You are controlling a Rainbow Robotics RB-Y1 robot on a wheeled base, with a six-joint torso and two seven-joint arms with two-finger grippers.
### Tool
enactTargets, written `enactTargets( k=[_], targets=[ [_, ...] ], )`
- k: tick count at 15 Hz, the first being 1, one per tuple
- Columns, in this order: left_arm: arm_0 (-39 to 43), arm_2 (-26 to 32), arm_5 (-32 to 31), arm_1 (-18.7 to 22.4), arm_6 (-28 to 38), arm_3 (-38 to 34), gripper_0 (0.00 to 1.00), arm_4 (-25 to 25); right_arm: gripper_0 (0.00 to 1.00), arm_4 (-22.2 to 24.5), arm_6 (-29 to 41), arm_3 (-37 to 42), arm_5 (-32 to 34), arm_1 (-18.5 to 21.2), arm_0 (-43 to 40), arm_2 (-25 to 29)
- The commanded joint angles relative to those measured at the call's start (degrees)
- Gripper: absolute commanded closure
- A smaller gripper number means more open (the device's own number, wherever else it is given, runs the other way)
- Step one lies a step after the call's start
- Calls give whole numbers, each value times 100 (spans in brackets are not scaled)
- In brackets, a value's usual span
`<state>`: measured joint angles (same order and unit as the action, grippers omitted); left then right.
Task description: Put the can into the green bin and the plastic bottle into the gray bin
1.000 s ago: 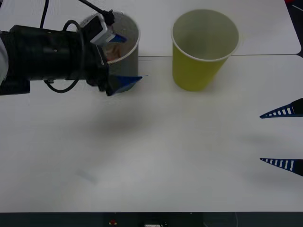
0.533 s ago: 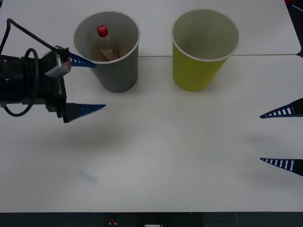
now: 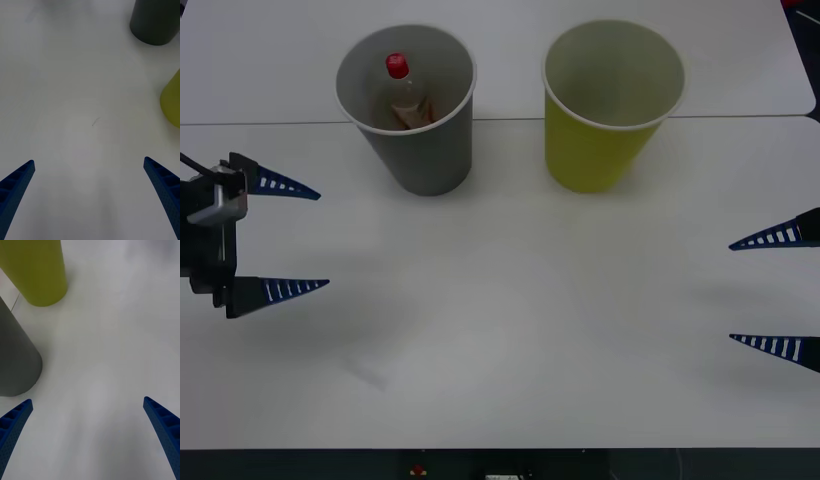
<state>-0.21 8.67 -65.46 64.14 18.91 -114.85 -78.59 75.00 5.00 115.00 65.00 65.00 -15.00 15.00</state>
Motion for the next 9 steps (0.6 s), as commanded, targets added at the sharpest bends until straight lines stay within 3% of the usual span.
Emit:
enactTargets(
  k=[1, 3, 9],
  targets=[
    [311, 320, -318, 55, -292, 86, 0, 178, 0, 0, 0, 0, 0, 0, 0, 0],
    [399, 531, -608, 55, -327, 104, 0, 204, 0, 0, 0, 0, 0, 0, 0, 0],
    [557, 575, -634, 20, -389, 121, 0, 134, 0, 0, 0, 0, 0, 0, 0, 0]
  ],
)
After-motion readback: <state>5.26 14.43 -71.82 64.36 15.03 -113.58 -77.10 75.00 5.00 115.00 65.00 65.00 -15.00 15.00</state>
